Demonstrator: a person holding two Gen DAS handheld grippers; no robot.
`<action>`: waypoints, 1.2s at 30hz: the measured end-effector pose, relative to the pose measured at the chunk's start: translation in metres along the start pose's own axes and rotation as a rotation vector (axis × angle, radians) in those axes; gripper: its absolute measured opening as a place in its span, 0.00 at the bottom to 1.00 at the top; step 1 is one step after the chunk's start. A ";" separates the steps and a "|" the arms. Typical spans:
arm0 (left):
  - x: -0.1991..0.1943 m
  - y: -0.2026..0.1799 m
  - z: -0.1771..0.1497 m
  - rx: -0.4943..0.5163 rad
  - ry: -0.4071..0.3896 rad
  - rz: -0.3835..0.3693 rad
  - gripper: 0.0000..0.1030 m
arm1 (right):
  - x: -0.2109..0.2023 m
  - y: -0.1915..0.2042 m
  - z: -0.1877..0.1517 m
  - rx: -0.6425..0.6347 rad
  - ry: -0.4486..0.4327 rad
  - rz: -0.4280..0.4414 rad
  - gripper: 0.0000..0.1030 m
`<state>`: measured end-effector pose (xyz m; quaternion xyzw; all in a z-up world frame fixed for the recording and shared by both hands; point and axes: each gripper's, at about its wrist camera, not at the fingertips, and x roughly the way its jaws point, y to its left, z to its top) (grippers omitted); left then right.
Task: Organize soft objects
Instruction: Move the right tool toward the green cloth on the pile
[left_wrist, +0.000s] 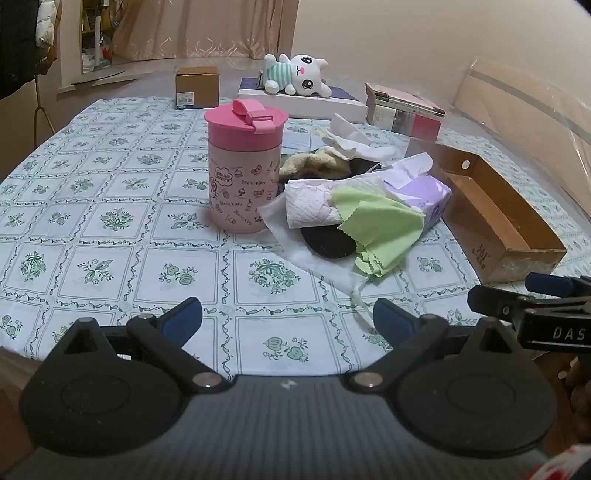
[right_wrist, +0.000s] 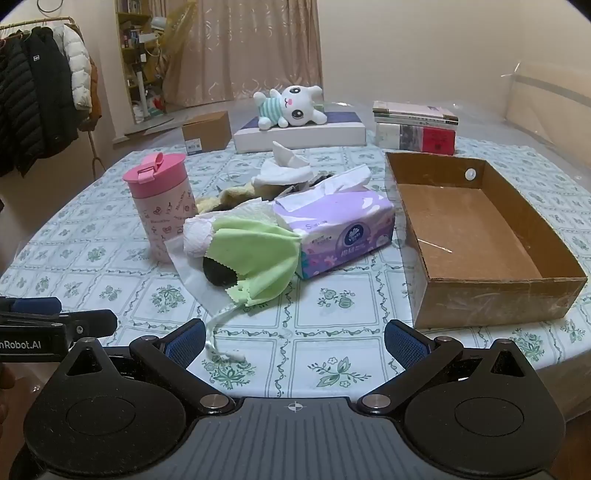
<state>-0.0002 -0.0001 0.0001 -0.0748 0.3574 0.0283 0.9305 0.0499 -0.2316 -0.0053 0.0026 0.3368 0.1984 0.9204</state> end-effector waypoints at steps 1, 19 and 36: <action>0.000 0.000 0.000 0.000 -0.001 0.000 0.95 | 0.000 0.000 0.000 0.000 0.000 0.000 0.99; 0.000 0.000 0.000 -0.001 0.000 -0.001 0.95 | 0.000 -0.001 0.000 0.000 0.000 0.000 0.99; -0.001 -0.001 0.000 -0.001 0.001 -0.001 0.95 | 0.001 -0.002 0.000 0.000 0.001 -0.001 0.99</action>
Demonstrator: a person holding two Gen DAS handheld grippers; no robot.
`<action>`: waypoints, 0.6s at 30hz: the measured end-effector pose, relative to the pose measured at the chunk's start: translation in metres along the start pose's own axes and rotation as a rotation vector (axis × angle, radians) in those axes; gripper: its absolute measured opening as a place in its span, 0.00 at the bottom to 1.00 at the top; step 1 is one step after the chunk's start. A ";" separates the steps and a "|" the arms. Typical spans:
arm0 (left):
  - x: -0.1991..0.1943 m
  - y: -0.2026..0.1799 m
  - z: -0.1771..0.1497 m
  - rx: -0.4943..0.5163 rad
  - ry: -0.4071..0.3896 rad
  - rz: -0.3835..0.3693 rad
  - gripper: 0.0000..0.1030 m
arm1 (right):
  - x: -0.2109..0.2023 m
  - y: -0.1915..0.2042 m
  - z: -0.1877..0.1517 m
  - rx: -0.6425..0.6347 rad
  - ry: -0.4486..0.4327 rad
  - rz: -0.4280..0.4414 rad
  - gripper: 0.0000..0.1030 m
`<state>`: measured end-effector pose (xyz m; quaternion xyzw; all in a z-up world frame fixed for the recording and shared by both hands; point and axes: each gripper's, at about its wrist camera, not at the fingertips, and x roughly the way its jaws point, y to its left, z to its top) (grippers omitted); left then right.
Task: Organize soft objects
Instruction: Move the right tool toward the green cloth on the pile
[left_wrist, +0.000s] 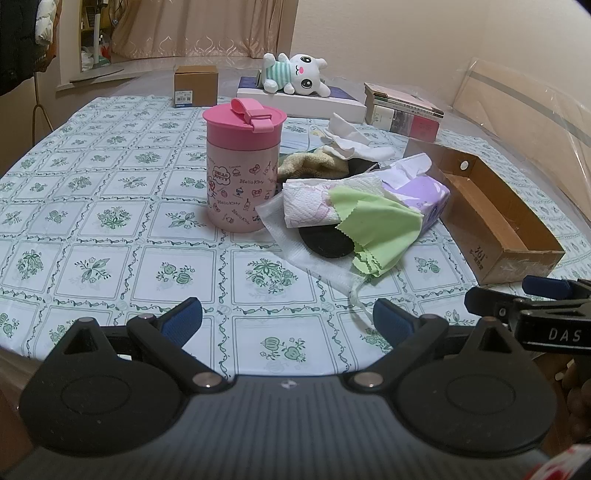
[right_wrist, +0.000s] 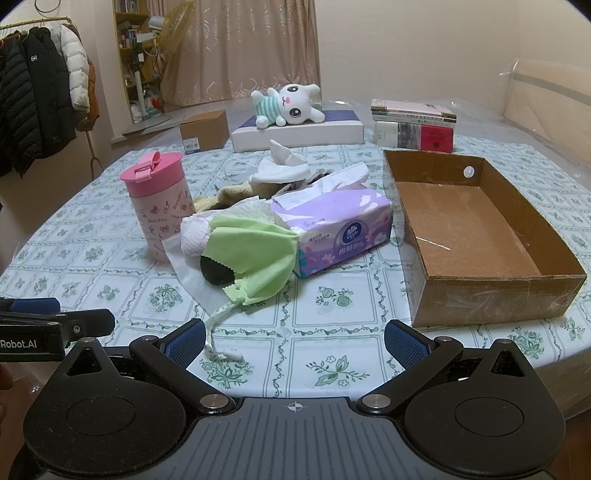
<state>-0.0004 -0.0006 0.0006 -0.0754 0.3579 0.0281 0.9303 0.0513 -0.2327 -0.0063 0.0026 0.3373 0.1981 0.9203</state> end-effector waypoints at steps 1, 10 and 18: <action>0.000 0.000 0.000 0.000 0.000 0.000 0.95 | 0.000 0.000 0.000 0.000 0.000 0.000 0.99; 0.003 -0.002 0.000 -0.003 0.000 -0.008 0.95 | 0.001 0.000 0.001 -0.001 -0.002 0.001 0.99; 0.022 0.018 0.010 -0.087 0.036 -0.056 0.95 | 0.021 -0.001 0.004 -0.031 -0.006 0.019 0.99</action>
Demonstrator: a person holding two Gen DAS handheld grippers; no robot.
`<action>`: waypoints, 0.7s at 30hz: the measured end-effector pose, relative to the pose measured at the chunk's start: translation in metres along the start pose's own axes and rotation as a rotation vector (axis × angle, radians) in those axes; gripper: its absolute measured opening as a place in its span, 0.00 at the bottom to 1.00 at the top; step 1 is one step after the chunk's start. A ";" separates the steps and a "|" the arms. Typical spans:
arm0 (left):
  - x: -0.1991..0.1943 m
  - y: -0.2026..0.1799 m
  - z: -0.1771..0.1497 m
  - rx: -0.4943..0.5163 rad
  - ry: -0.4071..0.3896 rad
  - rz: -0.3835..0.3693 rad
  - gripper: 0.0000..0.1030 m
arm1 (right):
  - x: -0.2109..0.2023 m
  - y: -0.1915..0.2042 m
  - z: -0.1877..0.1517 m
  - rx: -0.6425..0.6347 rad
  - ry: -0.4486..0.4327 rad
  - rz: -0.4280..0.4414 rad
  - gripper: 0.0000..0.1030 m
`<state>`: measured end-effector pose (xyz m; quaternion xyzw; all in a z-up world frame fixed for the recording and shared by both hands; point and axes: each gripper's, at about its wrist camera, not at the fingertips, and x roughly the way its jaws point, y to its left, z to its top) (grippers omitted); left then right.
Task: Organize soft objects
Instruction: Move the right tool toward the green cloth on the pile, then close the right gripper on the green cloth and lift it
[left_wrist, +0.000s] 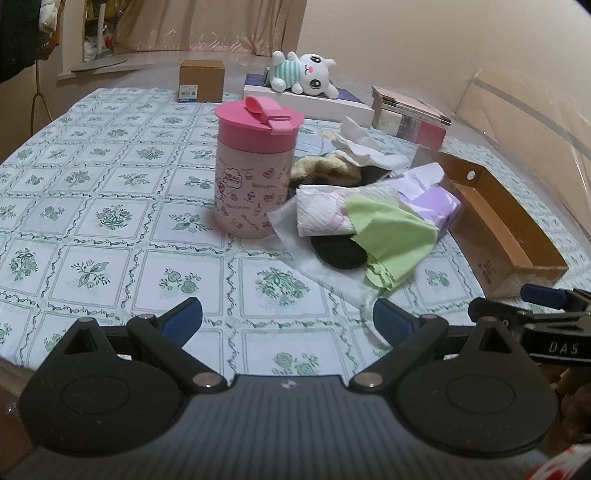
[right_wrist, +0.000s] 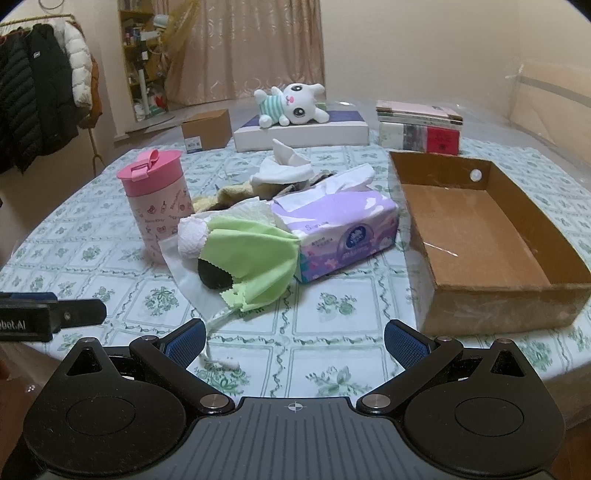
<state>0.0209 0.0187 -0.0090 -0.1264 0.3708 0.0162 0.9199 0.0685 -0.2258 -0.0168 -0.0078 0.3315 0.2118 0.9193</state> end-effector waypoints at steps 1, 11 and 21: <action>0.003 0.002 0.002 0.004 -0.003 0.001 0.95 | 0.003 0.001 0.002 -0.011 -0.003 0.005 0.99; 0.031 0.005 0.018 0.179 -0.054 0.051 0.95 | 0.048 0.009 0.022 -0.168 -0.036 0.027 0.99; 0.058 0.005 0.027 0.195 -0.065 0.012 0.95 | 0.097 0.012 0.036 -0.205 0.008 0.082 0.70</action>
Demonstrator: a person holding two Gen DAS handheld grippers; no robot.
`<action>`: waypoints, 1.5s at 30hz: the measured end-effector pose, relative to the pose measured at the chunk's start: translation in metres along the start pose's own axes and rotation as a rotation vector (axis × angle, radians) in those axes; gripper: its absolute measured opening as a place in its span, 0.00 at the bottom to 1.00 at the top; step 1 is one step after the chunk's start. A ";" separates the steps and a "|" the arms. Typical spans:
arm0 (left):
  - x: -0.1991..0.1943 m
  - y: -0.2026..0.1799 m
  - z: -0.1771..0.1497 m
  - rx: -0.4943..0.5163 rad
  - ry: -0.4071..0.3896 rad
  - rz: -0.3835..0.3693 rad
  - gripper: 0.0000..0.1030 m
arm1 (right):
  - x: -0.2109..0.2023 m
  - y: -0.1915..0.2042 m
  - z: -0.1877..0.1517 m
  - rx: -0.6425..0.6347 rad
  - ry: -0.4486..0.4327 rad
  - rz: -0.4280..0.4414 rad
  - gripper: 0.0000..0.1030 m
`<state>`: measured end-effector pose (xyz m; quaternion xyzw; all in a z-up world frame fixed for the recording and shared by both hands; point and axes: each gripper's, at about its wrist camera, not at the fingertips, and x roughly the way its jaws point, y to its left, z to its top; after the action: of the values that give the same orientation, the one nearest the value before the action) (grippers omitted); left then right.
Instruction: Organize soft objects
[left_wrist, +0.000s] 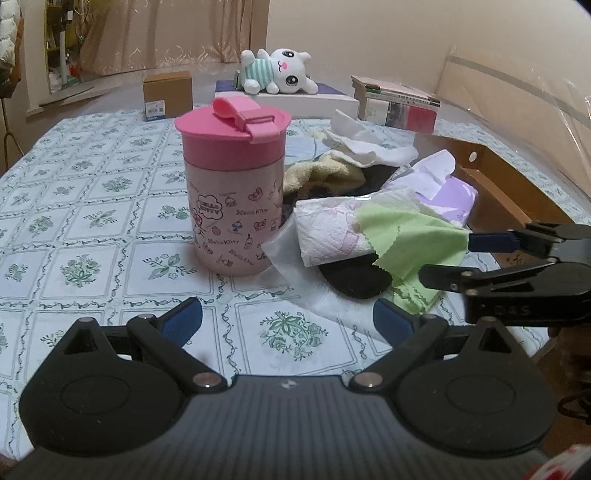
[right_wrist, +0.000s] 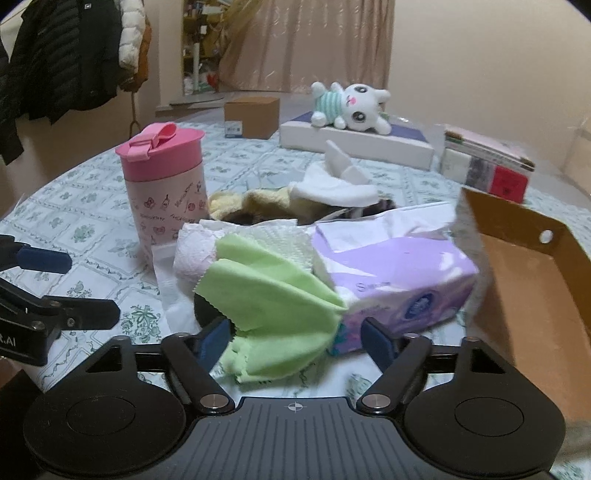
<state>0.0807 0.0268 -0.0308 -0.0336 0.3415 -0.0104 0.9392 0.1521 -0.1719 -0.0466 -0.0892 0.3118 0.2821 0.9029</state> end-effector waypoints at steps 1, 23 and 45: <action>0.002 0.000 0.000 -0.001 0.007 -0.002 0.95 | 0.002 0.001 0.000 0.000 0.002 0.006 0.68; 0.006 -0.021 0.008 0.045 -0.004 -0.068 0.91 | -0.046 -0.026 -0.003 0.109 -0.087 -0.098 0.01; 0.078 -0.096 0.027 0.836 -0.023 -0.045 0.48 | -0.071 -0.086 -0.008 0.200 -0.115 -0.239 0.01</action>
<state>0.1587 -0.0710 -0.0533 0.3432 0.2966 -0.1683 0.8752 0.1510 -0.2772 -0.0108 -0.0191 0.2731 0.1448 0.9508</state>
